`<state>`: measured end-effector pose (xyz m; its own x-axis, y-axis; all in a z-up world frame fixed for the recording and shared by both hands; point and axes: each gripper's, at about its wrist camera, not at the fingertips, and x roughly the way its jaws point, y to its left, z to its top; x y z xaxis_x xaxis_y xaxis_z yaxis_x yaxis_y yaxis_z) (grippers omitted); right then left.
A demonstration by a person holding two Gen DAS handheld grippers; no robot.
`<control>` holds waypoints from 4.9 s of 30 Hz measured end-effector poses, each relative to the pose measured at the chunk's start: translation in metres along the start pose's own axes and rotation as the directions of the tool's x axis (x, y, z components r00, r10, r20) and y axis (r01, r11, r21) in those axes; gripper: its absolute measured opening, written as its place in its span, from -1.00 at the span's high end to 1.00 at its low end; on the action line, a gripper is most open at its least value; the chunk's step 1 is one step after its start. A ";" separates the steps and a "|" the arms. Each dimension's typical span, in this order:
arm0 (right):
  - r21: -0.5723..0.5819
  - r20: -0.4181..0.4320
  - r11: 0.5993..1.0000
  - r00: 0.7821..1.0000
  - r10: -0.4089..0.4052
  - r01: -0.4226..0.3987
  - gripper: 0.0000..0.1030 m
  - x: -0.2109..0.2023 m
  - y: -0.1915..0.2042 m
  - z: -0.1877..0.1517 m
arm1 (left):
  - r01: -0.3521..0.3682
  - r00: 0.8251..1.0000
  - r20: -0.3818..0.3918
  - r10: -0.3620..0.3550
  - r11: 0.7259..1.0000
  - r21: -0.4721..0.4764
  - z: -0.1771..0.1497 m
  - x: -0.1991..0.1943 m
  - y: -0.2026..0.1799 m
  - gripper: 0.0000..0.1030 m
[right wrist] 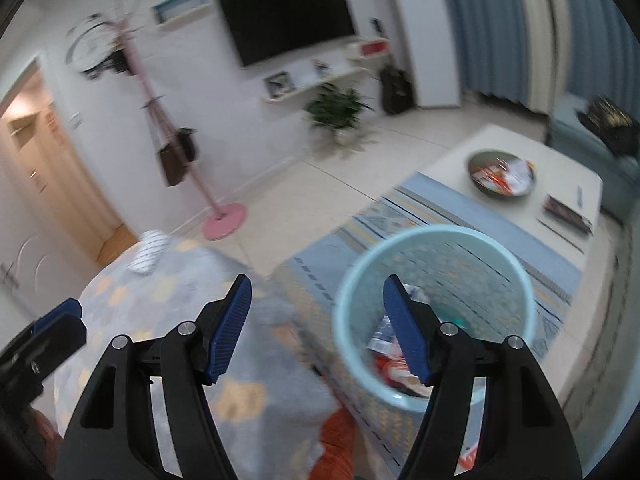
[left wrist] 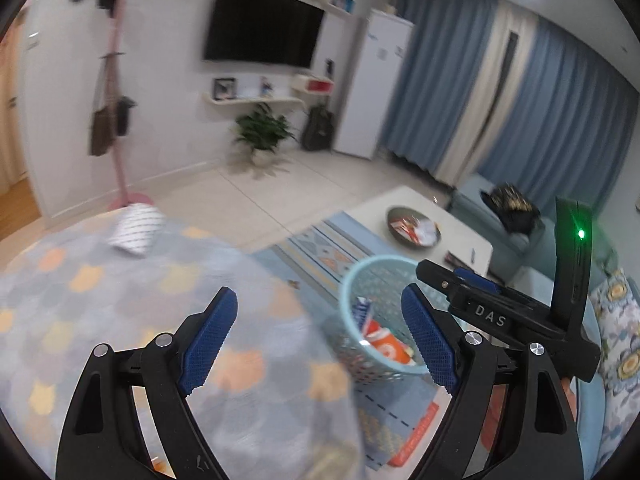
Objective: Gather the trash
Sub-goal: 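Move the left tool to the orange snack bag while the right tool approaches the polka-dot bag, then grasp the orange snack bag with the left tool while the right tool grasps the polka-dot bag, then drop the snack bag from the left tool into the basket while the right tool drops its bag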
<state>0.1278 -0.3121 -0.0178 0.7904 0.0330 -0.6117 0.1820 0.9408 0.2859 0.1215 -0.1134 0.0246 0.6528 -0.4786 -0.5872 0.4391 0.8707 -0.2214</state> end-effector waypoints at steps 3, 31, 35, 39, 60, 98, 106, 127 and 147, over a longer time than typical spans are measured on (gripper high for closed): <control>-0.054 0.008 0.998 0.999 0.044 -0.043 -0.26 -0.002 0.030 -0.008 | -0.051 0.998 0.031 0.053 0.997 -0.056 -0.008 -0.028 0.030 -0.59; -0.297 -0.115 0.916 0.962 0.247 -0.271 -0.16 0.020 0.196 -0.050 | -0.248 0.951 -0.241 0.193 0.943 -0.224 -0.150 -0.075 0.154 -0.60; -0.185 -0.205 0.925 0.933 0.295 -0.333 -0.17 0.046 0.182 -0.037 | -0.261 0.938 -0.276 0.207 0.949 -0.177 -0.154 -0.062 0.149 -0.63; -0.156 -0.231 0.932 0.930 0.287 -0.326 -0.17 0.060 0.181 -0.033 | -0.275 0.930 -0.285 0.230 0.953 -0.126 -0.154 -0.056 0.143 -0.68; -0.311 -0.251 0.900 0.940 0.233 -0.306 -0.17 0.107 0.240 -0.022 | -0.252 0.949 -0.215 0.231 0.964 -0.078 -0.135 -0.052 0.156 0.29; -0.339 -0.183 0.941 0.982 -0.040 -0.025 0.59 0.271 0.294 0.014 | -0.393 0.914 0.017 0.406 0.895 -0.211 -0.086 -0.043 0.219 0.17; -0.270 -0.119 0.957 0.990 0.077 -0.107 0.71 0.221 0.265 0.012 | -0.388 0.915 0.020 0.402 0.895 -0.220 -0.087 -0.043 0.223 0.17; -0.042 0.055 0.994 0.993 0.106 -0.104 0.71 0.056 0.080 0.030 | -0.195 0.978 0.069 0.198 0.979 -0.052 -0.026 -0.029 0.121 0.17; 0.105 -0.020 0.959 0.965 -0.262 0.262 0.71 0.052 -0.089 0.021 | 0.111 0.989 -0.114 -0.089 0.974 0.199 0.013 0.134 -0.053 0.17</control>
<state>0.1656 -0.4015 -0.0595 0.7032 -0.2074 -0.6801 0.4431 0.8759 0.1911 0.1939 -0.2255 -0.0320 0.5362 -0.5380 -0.6504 0.6227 0.7724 -0.1256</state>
